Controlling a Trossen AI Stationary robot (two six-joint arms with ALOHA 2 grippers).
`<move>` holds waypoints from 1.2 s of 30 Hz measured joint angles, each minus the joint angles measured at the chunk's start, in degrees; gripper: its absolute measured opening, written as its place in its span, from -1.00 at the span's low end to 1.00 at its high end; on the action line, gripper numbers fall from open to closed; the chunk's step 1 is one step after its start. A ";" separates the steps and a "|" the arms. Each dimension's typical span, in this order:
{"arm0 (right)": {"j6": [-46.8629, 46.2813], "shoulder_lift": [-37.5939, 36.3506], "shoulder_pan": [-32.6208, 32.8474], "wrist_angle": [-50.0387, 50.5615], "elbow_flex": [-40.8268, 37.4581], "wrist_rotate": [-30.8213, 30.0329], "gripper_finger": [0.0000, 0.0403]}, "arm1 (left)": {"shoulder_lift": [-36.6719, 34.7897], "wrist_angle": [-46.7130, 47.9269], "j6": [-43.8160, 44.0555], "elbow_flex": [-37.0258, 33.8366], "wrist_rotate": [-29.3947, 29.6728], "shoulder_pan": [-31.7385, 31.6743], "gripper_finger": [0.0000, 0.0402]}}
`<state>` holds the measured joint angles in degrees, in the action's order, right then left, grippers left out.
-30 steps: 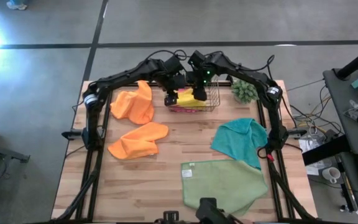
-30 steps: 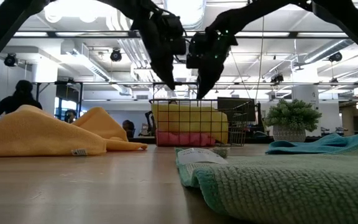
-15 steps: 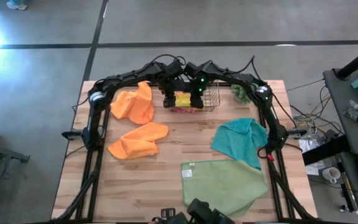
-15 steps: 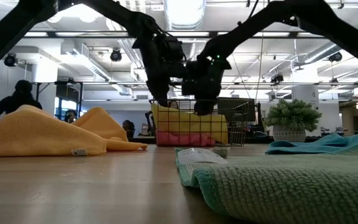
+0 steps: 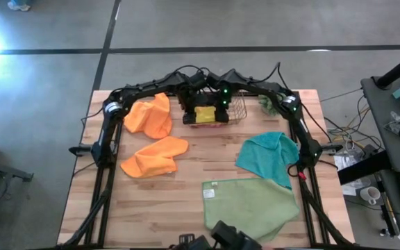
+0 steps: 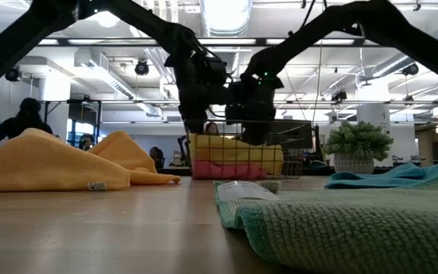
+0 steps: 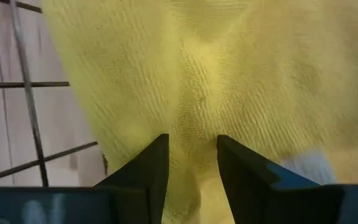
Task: Fold microfiber towels
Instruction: Put the folded yellow microfiber cloth into the gold wire basket, then fold the green microfiber cloth
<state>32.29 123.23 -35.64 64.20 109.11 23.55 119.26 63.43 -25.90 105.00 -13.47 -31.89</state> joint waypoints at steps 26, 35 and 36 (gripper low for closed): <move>-0.90 -18.46 0.10 6.02 -0.01 -1.01 -0.37 | -19.99 1.28 11.43 -2.69 8.17 0.35 0.01; -5.21 -21.72 5.75 13.28 -1.01 -0.48 -0.37 | -33.71 -1.57 20.84 -21.59 8.15 6.02 0.01; -6.26 -22.18 6.71 13.81 -1.66 -0.45 -0.37 | -35.19 -3.30 22.53 -24.11 8.15 6.86 0.01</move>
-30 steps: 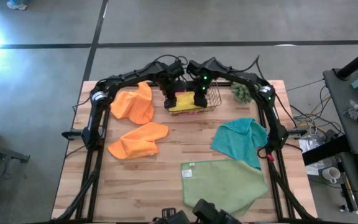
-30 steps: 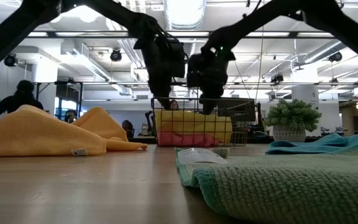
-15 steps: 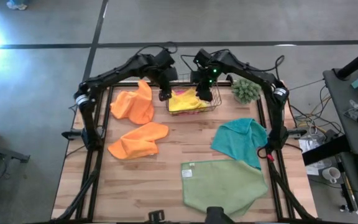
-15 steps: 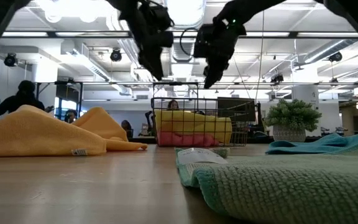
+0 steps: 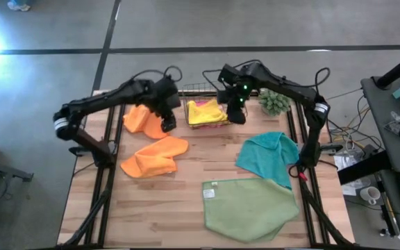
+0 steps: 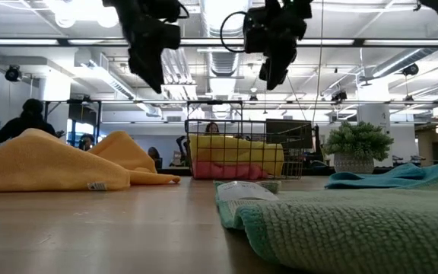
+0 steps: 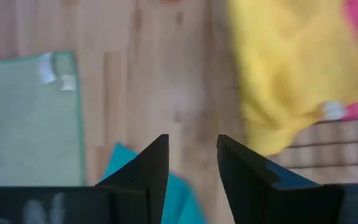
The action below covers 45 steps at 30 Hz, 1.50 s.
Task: Fold microfiber towels
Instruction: Fold the green microfiber cloth
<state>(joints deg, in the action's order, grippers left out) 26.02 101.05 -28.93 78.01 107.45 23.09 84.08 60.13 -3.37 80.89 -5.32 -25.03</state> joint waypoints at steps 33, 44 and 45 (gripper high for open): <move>-78.18 -27.77 55.93 -10.97 -43.75 -28.86 -0.37 | 6.30 -34.95 13.02 -16.22 -0.35 30.72 0.01; -71.45 -28.71 57.29 -11.09 -50.14 -28.72 -0.37 | 15.54 -42.85 8.96 -14.65 -7.42 30.64 0.01; -70.39 -29.06 57.29 -11.12 -50.77 -28.74 -0.37 | 16.59 -42.98 8.88 -14.18 -8.10 30.54 0.01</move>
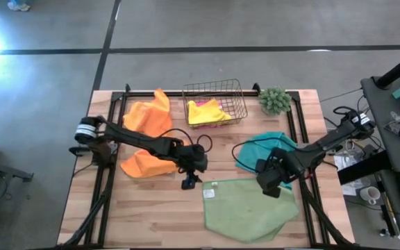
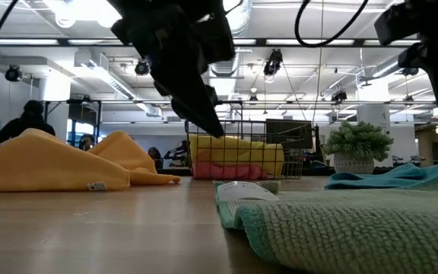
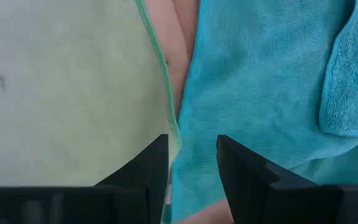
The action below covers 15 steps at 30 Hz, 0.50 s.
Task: Fold microfiber towels
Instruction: Fold the green microfiber cloth
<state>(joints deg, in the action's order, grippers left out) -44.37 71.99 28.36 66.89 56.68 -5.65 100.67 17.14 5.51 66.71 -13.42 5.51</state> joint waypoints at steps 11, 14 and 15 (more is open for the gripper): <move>6.10 -12.47 -2.79 -0.06 -7.99 1.55 -0.37 | 9.08 -0.07 -1.38 7.47 -5.90 -2.49 0.01; 6.46 -17.20 -4.82 -2.93 -10.76 1.59 -0.37 | 9.42 -0.04 0.10 7.70 -6.33 -2.94 0.01; 6.98 -18.66 -5.38 -4.96 -11.84 1.85 -0.37 | 9.56 -0.26 0.15 7.72 -6.70 -3.01 0.01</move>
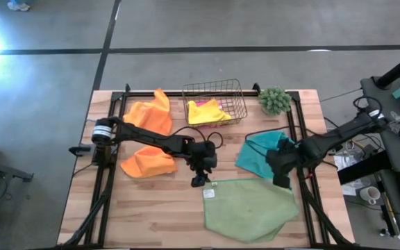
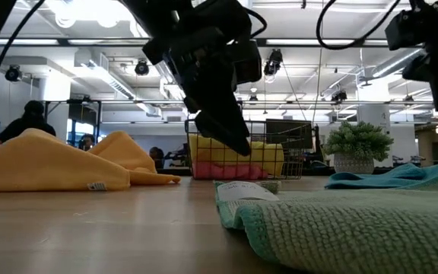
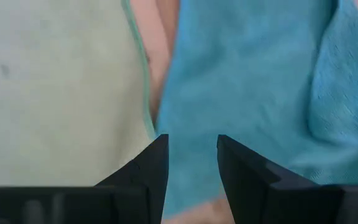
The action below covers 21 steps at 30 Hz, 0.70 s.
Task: Fold microfiber towels
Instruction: Fold the green microfiber cloth
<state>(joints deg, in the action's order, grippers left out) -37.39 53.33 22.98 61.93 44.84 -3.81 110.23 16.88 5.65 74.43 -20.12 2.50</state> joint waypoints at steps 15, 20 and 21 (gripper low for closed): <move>6.09 0.35 -2.78 -14.27 -7.92 6.81 -0.37 | 5.01 -1.44 3.07 0.53 -3.69 0.11 0.01; 8.28 3.85 -2.88 -16.26 -8.48 8.96 -0.37 | 5.94 -2.26 3.10 0.55 -3.67 0.11 0.01; 8.59 4.62 -2.95 -16.25 -8.48 8.93 -0.37 | 6.34 -2.47 3.12 0.55 -3.69 0.11 0.01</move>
<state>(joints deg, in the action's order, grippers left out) -28.80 57.95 20.03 45.68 36.36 5.13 116.57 14.41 8.78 74.98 -23.81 2.61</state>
